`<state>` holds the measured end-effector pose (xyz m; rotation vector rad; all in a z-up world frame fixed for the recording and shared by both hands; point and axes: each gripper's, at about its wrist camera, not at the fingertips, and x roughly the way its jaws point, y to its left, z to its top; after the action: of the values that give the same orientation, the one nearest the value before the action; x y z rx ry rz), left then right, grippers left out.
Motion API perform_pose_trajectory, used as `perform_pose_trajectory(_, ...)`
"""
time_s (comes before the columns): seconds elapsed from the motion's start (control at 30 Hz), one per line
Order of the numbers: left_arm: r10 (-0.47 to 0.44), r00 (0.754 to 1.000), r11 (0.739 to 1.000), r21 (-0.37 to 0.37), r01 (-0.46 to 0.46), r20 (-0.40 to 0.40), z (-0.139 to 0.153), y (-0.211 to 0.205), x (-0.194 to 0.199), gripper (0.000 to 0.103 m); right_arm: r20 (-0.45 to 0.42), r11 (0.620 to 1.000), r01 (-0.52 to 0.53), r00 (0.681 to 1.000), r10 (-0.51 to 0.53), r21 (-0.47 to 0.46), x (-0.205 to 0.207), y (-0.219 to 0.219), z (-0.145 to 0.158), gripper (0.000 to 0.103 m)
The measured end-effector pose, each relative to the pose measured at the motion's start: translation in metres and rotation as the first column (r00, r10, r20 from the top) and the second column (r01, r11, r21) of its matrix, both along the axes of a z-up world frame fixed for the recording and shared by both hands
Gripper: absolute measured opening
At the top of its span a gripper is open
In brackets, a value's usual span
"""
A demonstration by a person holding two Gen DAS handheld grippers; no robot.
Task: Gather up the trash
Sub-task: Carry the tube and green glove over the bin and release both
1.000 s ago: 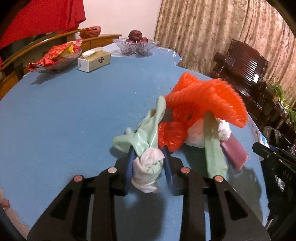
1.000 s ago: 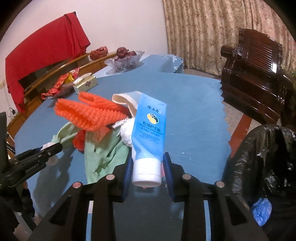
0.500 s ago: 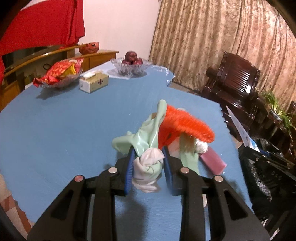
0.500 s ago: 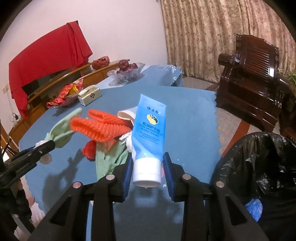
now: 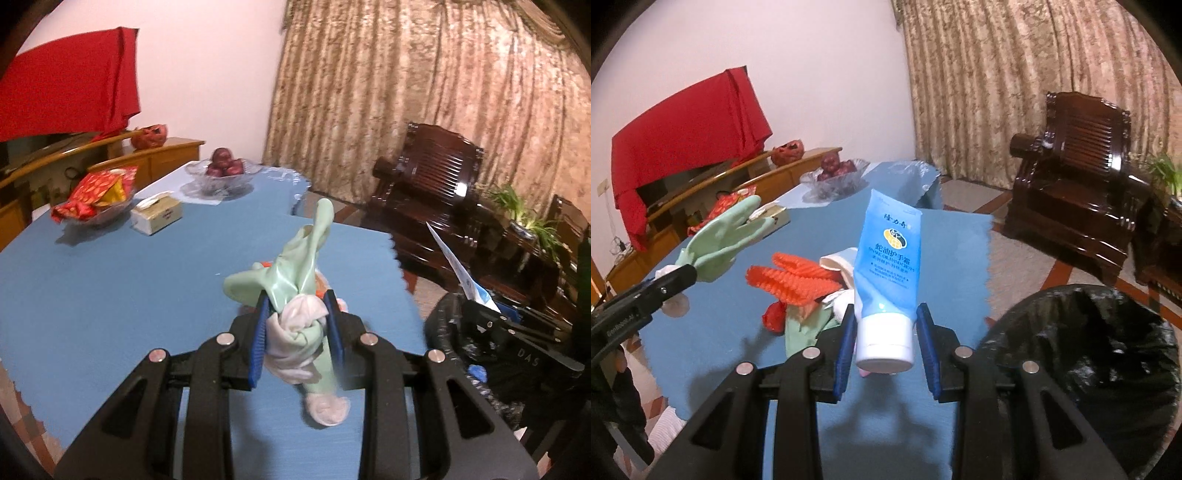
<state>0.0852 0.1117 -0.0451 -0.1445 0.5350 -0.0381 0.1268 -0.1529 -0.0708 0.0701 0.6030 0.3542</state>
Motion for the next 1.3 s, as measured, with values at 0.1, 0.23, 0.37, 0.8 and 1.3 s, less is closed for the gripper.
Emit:
perform_pose_trajectory(0.1, -0.048, 0.999, 0.999, -0.009, 0.048, 0.007, 0.003, -0.019, 0.002, 0.028, 0.013, 1.0, 0.028, 1.0, -0.028, -0.005, -0.008, -0.013, 0.006, 0.032)
perform_pose_trajectory(0.23, -0.128, 0.992, 0.992, -0.013, 0.128, 0.017, 0.006, -0.052, 0.008, 0.028, 0.027, 0.997, 0.078, 0.997, -0.077, -0.009, -0.019, -0.037, 0.012, 0.032)
perform_pose_trajectory(0.37, -0.211, 0.977, 0.977, -0.023, 0.212, 0.015, 0.005, -0.087, 0.016, 0.028, 0.034, 0.99, 0.141, 0.989, -0.141, -0.016, -0.028, -0.066, 0.014, 0.032)
perform_pose_trajectory(0.8, -0.417, 0.909, 0.909, -0.02, 0.417, -0.012, -0.016, -0.199, 0.047, 0.028, 0.037, 0.944, 0.329, 0.944, -0.328, -0.025, -0.043, -0.154, 0.009, 0.032)
perform_pose_trajectory(1.3, -0.536, 0.842, 0.844, -0.046, 0.535, -0.063, -0.04, -0.274, 0.072, 0.032, -0.034, 0.889, 0.454, 0.889, -0.456, -0.064, -0.043, -0.215, -0.021, 0.033)
